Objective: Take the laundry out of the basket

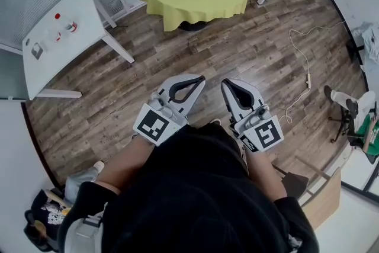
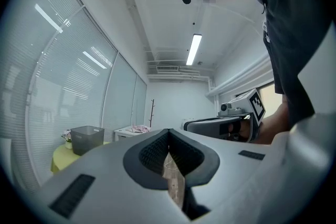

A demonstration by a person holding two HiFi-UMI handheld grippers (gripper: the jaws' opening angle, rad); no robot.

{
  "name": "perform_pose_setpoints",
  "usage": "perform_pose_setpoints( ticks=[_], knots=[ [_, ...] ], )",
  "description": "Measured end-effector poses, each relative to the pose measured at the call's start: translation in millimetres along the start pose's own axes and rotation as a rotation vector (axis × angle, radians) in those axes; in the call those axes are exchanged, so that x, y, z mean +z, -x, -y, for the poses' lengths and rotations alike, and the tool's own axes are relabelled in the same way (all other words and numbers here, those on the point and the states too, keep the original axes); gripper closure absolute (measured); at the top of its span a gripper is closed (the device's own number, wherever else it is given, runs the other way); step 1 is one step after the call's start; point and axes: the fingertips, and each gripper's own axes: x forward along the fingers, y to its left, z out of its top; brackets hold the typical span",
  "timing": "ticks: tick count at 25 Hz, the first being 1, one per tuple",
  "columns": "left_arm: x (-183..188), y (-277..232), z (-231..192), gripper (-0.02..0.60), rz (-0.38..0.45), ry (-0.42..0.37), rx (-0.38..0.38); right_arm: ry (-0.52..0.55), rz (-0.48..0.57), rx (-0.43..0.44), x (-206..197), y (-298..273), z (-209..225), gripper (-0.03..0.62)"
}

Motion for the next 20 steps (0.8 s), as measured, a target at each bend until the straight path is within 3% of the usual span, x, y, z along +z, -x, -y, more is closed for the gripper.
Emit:
perform_pose_setpoints(
  ticks=[10,20],
  knots=[
    [-2.1,-33.3,-22.6,0.571,-0.008,-0.007,0.029,0.009,0.017,0.028,-0.9,-16.1,38.5,0.569],
    [9.9,-116.0,-59.8,0.571,-0.017,-0.035,0.062,0.036,0.036,0.078,14.3,-40.2,125.9,0.569]
  ],
)
